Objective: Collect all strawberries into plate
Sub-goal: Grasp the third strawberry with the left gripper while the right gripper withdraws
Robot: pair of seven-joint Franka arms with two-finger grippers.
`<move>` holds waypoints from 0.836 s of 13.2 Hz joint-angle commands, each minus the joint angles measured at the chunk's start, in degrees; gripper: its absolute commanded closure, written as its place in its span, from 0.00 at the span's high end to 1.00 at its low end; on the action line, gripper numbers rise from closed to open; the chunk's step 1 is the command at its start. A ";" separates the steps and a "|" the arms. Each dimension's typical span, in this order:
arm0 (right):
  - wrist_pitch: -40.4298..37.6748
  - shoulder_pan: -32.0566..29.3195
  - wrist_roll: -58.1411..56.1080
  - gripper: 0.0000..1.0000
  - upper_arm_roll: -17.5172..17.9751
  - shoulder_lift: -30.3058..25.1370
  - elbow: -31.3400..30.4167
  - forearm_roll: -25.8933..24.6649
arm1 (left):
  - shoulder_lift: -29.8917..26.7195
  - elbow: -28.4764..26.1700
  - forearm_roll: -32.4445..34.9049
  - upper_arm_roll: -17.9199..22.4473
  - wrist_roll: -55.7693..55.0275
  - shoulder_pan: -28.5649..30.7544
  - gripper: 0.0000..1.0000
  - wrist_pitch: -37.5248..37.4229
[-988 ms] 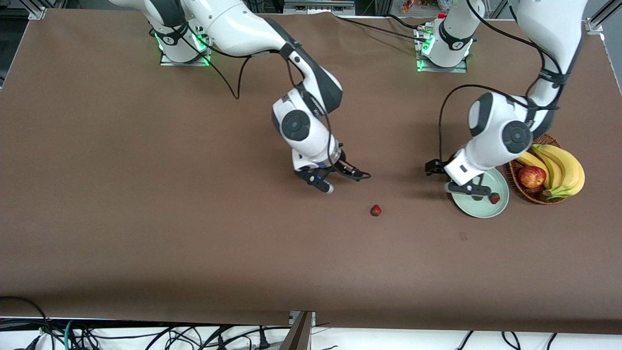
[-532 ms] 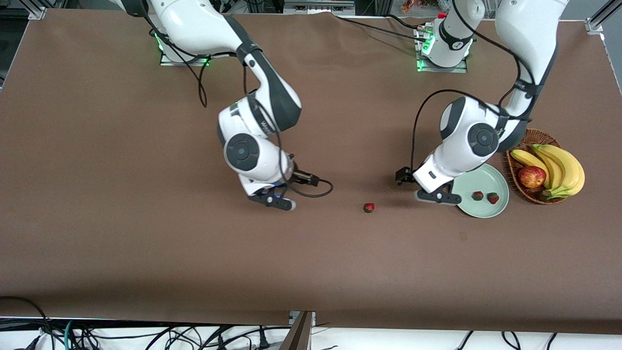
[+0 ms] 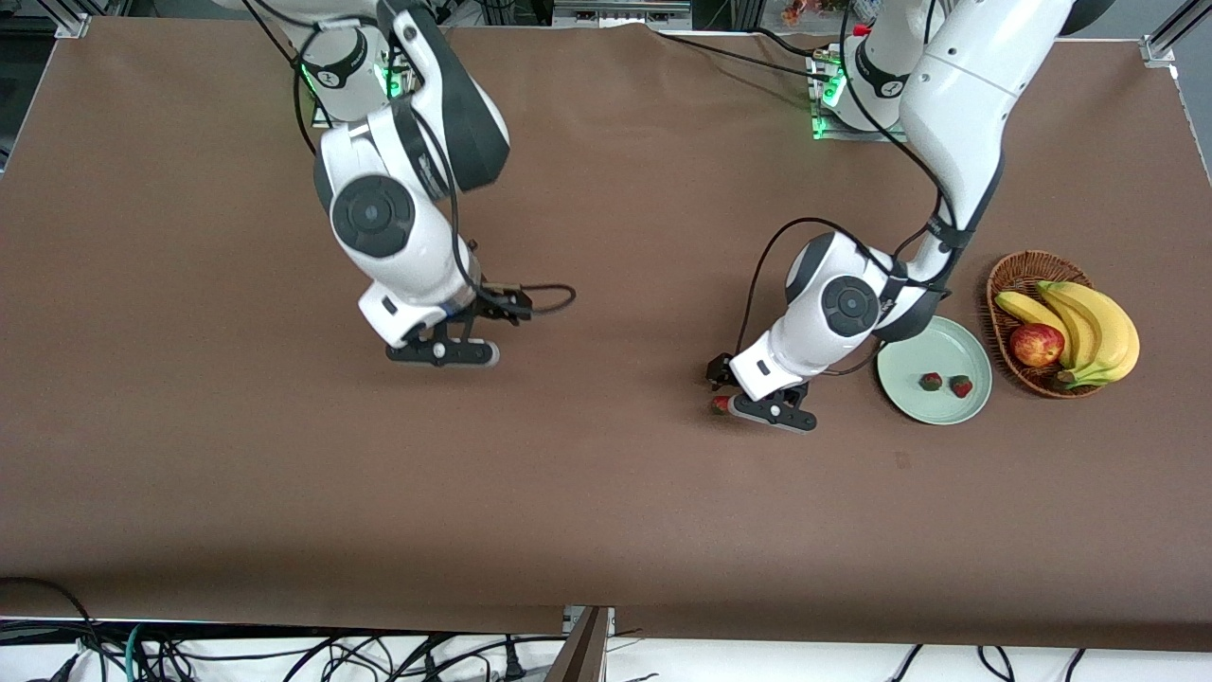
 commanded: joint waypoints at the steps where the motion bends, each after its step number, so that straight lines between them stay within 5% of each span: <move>1: 0.70 0.68 -3.23 0.99 0.18 -8.00 -8.70 -3.16 | 2.90 2.55 1.63 0.77 -0.57 -1.39 1.00 2.67; 6: 0.52 0.59 -8.15 0.99 -0.97 -8.28 -7.65 -3.16 | 4.05 3.69 7.17 0.77 -1.45 -2.19 1.00 2.86; 11: 0.52 0.24 -16.15 0.99 -4.65 -8.28 -7.48 -2.46 | 4.58 3.69 7.96 1.12 -1.89 -2.72 0.87 2.95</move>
